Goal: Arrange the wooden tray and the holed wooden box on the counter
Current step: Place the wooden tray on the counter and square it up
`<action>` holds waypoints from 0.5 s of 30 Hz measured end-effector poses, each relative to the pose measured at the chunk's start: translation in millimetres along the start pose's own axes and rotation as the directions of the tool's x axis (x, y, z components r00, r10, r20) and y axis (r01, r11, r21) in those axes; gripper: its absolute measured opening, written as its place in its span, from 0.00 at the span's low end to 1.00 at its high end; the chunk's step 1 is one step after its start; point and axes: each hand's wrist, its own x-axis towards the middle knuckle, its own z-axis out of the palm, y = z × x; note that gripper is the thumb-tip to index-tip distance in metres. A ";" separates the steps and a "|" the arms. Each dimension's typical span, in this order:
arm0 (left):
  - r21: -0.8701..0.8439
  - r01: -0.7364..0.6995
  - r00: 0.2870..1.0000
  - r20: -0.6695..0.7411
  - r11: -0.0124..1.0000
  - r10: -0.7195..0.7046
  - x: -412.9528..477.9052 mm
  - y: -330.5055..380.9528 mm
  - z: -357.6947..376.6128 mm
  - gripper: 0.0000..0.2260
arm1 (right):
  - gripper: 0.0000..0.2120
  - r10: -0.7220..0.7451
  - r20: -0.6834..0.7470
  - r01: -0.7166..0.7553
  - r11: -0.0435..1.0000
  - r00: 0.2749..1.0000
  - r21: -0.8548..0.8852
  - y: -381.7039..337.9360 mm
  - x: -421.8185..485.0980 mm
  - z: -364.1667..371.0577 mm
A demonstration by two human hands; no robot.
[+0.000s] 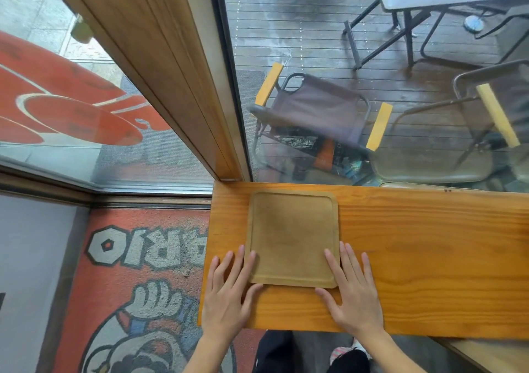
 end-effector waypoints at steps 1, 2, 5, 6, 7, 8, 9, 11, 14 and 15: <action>0.008 0.003 1.000 0.003 1.000 -0.003 0.3 0.4 0.0 0.29 | 0.36 0.005 0.001 -0.005 1.000 1.000 0.003 0.1 -0.1 0.3; 0.019 -0.001 1.000 0.007 1.000 0.001 0.5 0.5 0.3 0.28 | 0.36 0.009 0.002 -0.009 1.000 1.000 0.005 0.3 -0.1 0.6; 0.068 -0.031 0.999 0.031 0.997 0.029 -0.3 0.3 2.0 0.27 | 0.34 0.035 -0.002 -0.035 0.999 0.999 0.035 0.4 -0.2 0.5; 0.086 -0.038 0.998 0.045 0.996 0.034 -0.6 0.1 2.2 0.27 | 0.34 0.046 -0.007 -0.045 0.998 0.999 0.051 0.1 -0.6 0.5; 0.103 -0.039 0.998 0.057 0.994 0.034 -0.5 -0.2 2.7 0.27 | 0.33 0.053 -0.013 -0.052 0.997 0.999 0.062 -0.3 -0.8 0.5; 0.117 -0.036 0.998 0.064 0.993 0.029 0.0 -0.2 3.1 0.28 | 0.33 0.055 -0.016 -0.054 0.996 0.998 0.069 -0.3 -0.8 0.5; 0.125 -0.032 0.997 0.069 0.992 0.024 0.7 0.1 3.4 0.28 | 0.33 0.054 -0.017 -0.053 0.996 0.998 0.072 0.0 -0.8 0.4; 0.131 -0.035 0.996 0.083 0.991 0.025 1.4 1.0 2.3 0.28 | 0.33 0.055 -0.014 -0.053 0.996 0.998 0.073 0.8 -0.8 -0.1; 0.116 -0.031 0.996 0.082 0.993 0.022 2.3 1.6 0.9 0.27 | 0.32 0.050 -0.016 -0.048 0.996 0.999 0.078 2.2 -2.3 1.0; 0.104 -0.021 0.997 0.073 0.994 0.013 2.7 2.2 0.3 0.27 | 0.32 0.042 -0.020 -0.040 0.996 0.999 0.082 3.1 -2.6 1.3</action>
